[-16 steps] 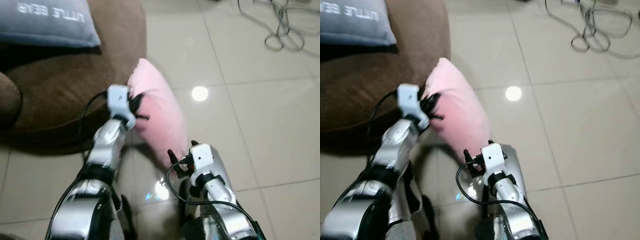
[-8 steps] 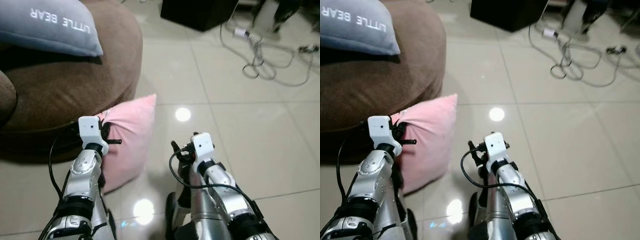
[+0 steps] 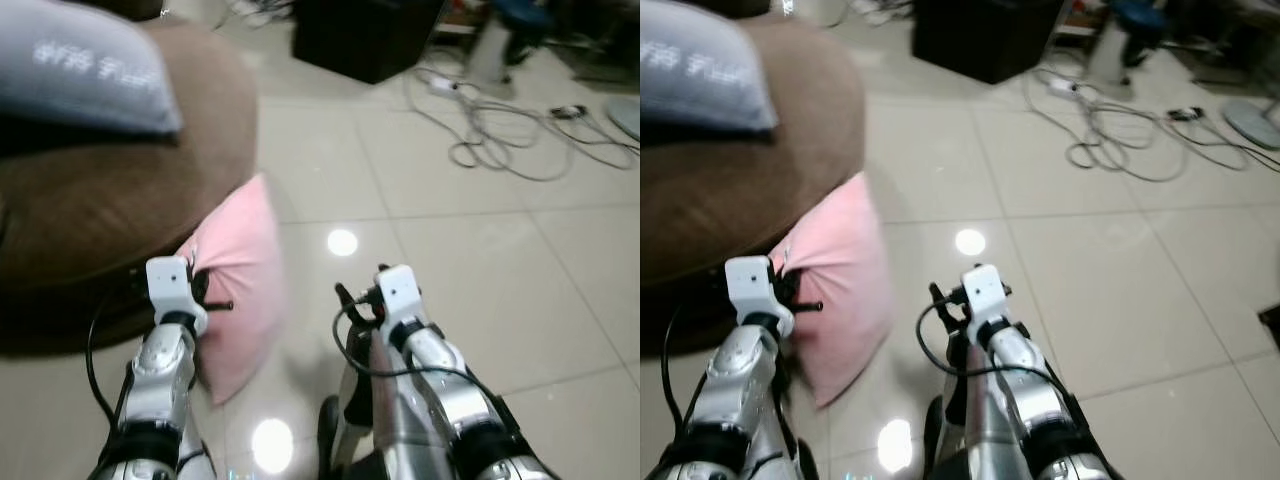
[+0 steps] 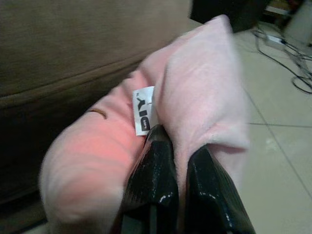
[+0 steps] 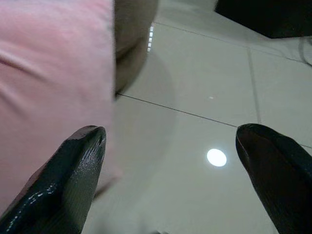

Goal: Move the pillow to the sofa from floor

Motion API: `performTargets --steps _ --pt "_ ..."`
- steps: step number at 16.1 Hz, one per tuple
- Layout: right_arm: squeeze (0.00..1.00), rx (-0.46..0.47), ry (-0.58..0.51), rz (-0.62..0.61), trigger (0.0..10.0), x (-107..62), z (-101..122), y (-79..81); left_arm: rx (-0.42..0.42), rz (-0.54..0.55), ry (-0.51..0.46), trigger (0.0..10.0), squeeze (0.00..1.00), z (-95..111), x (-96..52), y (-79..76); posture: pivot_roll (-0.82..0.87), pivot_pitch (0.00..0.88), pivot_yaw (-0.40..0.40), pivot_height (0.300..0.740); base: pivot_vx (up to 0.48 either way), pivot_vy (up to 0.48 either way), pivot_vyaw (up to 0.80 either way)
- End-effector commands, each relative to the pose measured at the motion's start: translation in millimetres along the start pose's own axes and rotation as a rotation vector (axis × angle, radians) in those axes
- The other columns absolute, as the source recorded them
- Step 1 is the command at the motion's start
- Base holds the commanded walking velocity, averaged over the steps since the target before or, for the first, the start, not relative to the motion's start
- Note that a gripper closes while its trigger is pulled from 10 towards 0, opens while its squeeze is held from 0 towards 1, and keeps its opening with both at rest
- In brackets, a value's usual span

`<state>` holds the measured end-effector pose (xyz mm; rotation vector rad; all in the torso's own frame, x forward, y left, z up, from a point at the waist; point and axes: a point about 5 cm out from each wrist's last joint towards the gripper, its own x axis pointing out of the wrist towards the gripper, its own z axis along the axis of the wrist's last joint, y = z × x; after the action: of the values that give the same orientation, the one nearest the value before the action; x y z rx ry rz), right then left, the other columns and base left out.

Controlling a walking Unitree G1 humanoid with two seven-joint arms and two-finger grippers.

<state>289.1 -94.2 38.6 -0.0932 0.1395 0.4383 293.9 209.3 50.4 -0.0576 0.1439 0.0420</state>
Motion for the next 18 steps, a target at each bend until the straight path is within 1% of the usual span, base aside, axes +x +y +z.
performTargets --steps 1,4,5,6,8,9,10,14,15,16,18 --pt "0.14 0.023 0.009 -0.021 10.0 -6.3 -6.1 -6.7 0.005 -0.032 -0.017 0.0 0.00 4.2 -1.2 -3.2 0.13 0.120 -0.175 0.509 0.000 0.000 0.00" --pt "0.14 0.020 0.002 0.006 10.0 -7.9 -5.0 -6.7 0.005 -0.044 -0.013 0.0 0.00 2.6 -3.2 -7.8 0.12 0.124 -0.179 0.527 0.000 0.000 0.00" --pt "0.13 0.013 0.000 0.025 10.0 -8.5 -3.7 -6.8 -0.004 -0.055 -0.013 0.0 0.00 1.6 -3.9 -13.6 0.12 0.126 -0.182 0.536 0.000 0.000 0.00" --pt "0.13 0.009 0.000 0.032 10.0 -8.7 -3.3 -7.1 -0.008 -0.059 -0.013 0.0 0.00 1.4 -4.0 -15.9 0.12 0.126 -0.182 0.540 0.000 0.000 0.00" --pt "0.14 -0.005 -0.005 0.049 10.0 -9.9 0.5 -12.8 -0.021 -0.073 -0.016 0.0 0.00 1.5 -5.1 -23.1 0.12 0.128 -0.184 0.559 0.000 0.000 0.00" --pt "0.14 -0.004 -0.002 0.044 10.0 -10.7 1.3 -18.2 -0.018 -0.081 -0.018 0.0 0.00 2.0 -6.4 -24.9 0.12 0.130 -0.184 0.572 0.000 0.000 0.00" --pt "0.14 0.000 0.002 0.036 10.0 -11.3 0.8 -20.5 -0.009 -0.085 -0.020 0.0 0.00 2.3 -7.0 -25.1 0.12 0.131 -0.183 0.582 0.000 0.000 0.00" --pt "0.15 0.013 0.021 0.048 10.0 -14.9 -2.8 -17.7 -0.004 -0.084 -0.019 0.0 0.00 2.4 -10.1 -24.1 0.11 0.142 -0.180 0.624 0.000 0.000 0.00" --pt "0.15 0.007 0.036 0.068 10.0 -15.9 -3.6 -16.8 -0.002 -0.087 -0.021 0.0 0.00 2.8 -11.5 -25.3 0.11 0.144 -0.180 0.638 0.000 0.000 0.00" --pt "0.15 -0.002 0.042 0.078 10.0 -16.2 -3.7 -16.9 -0.001 -0.088 -0.023 0.0 0.00 2.8 -12.1 -26.1 0.11 0.143 -0.181 0.642 0.000 0.000 0.00" --pt "0.16 -0.055 0.078 0.120 10.0 -16.1 -2.6 -21.6 -0.004 -0.094 -0.028 0.0 0.00 3.7 -14.3 -30.6 0.12 0.143 -0.180 0.671 0.000 0.000 0.00"
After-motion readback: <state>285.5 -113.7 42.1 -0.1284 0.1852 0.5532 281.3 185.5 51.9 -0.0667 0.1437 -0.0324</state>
